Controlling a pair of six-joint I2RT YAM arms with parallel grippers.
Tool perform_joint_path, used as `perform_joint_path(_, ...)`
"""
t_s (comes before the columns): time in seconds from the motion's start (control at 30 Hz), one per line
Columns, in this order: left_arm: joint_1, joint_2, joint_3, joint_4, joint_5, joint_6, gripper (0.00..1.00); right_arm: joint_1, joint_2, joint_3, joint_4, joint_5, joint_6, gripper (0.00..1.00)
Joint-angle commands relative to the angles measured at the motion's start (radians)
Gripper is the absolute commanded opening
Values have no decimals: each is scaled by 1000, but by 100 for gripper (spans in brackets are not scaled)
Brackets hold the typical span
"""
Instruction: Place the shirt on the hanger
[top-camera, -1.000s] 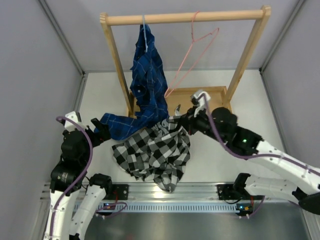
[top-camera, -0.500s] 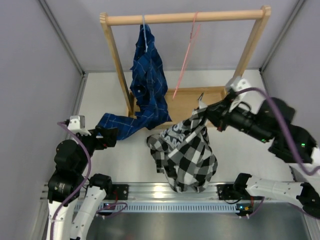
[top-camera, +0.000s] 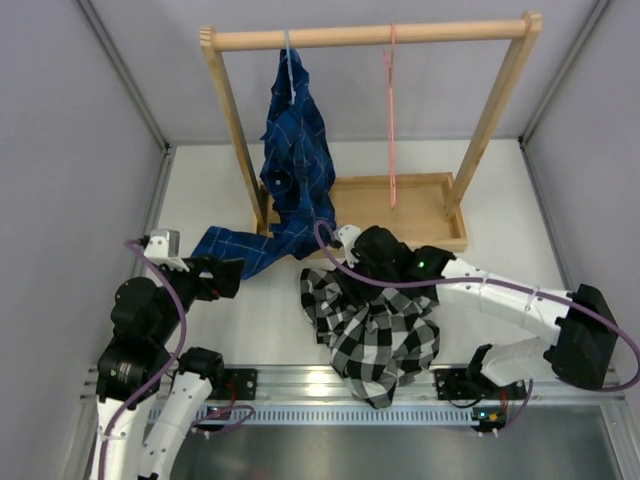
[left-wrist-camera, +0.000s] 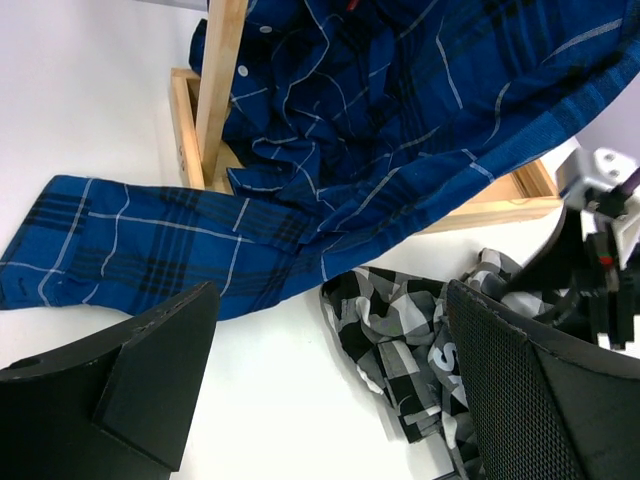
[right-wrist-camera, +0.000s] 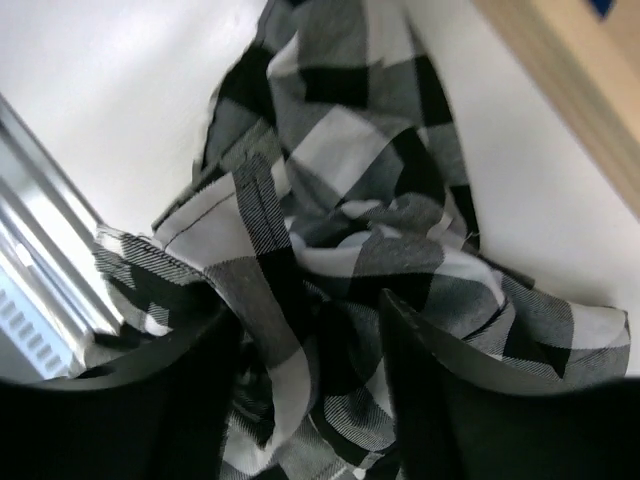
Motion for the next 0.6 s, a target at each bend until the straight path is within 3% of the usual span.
perform_joint_path(0.0, -12, -3, -8, 59, -7, 6, 98, 15, -60, 62, 113, 140, 76, 74)
perform_joint_path(0.03, -13, 0, -8, 59, -8, 6, 98, 19, -83, 50, 115, 168, 128, 77)
perform_joint_path(0.23, -13, 18, -8, 61, -19, 6, 98, 140, -257, 20, 34, 395, 355, 75)
perform_joint_path(0.37, -13, 15, -10, 61, -39, 4, 98, 303, -190, 34, -11, 574, 554, 72)
perform_joint_path(0.5, -13, 6, -11, 59, -59, 3, 98, 480, -97, 65, -49, 849, 737, 73)
perform_joint_path(0.57, -13, 0, -13, 59, -67, -1, 98, 511, -13, 98, -116, 892, 799, 73)
